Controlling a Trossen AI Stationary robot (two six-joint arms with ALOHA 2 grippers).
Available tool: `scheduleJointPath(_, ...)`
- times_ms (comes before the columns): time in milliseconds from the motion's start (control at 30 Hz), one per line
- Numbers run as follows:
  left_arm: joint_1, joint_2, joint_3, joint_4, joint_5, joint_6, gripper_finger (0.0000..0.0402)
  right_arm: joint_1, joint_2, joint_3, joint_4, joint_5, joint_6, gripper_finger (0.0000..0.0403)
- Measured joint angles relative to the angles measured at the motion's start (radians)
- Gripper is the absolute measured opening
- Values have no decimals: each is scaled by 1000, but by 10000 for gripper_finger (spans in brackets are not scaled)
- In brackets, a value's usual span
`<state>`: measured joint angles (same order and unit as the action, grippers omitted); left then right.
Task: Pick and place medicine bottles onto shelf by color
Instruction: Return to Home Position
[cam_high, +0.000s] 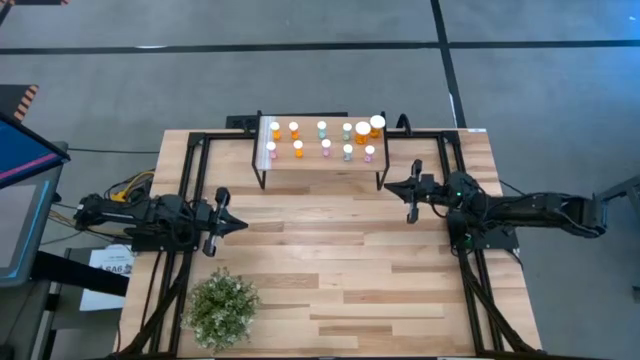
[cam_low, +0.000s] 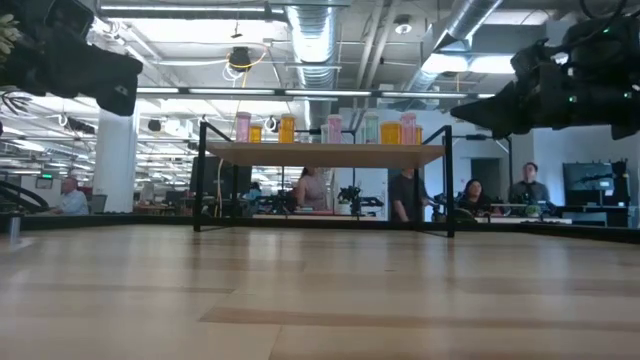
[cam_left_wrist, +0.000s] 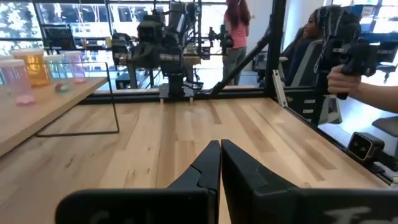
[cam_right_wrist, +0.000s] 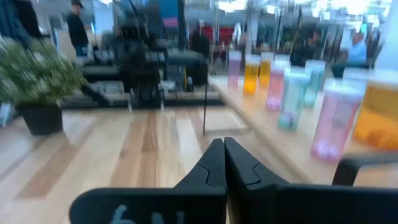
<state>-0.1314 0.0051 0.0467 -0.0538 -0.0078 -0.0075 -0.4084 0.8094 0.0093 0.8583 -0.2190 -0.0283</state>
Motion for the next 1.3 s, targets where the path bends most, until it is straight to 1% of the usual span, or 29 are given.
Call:
scheduleJointPath(100, 0, 0, 0, -4, -1, -1, 0, 0, -73, 0, -39, -15, 1, 6)
scheduleJointPath(200, 0, 0, 0, -4, -2, -4, 0, 0, -169, 0, -186, -15, -3, 5)
scheduleJointPath(367, 0, 0, 0, 5, -4, -5, 0, 0, -383, 1, -421, -18, -4, 5)
scheduleJointPath(533, 0, 0, 0, 13, -4, -4, 0, 1, -578, 1, -599, -20, -5, 6)
scheduleJointPath(733, 0, 0, 0, 20, -3, 4, 0, 2, -759, 6, -815, -20, 3, 4)
scheduleJointPath(833, 0, 0, 0, 19, -3, 5, 0, 2, -811, 42, -907, -33, 18, 5)
scheduleJointPath(933, 0, 0, 0, 19, -3, 7, 0, 3, -807, 90, -1010, -45, 7, 7)
scheduleJointPath(1067, 0, 0, 0, 18, -3, 7, 0, 2, -807, 75, -1016, -45, 5, 6)
scheduleJointPath(1300, 0, 0, 0, 3, 5, 11, 0, 2, -808, 53, -949, -43, 11, 9)
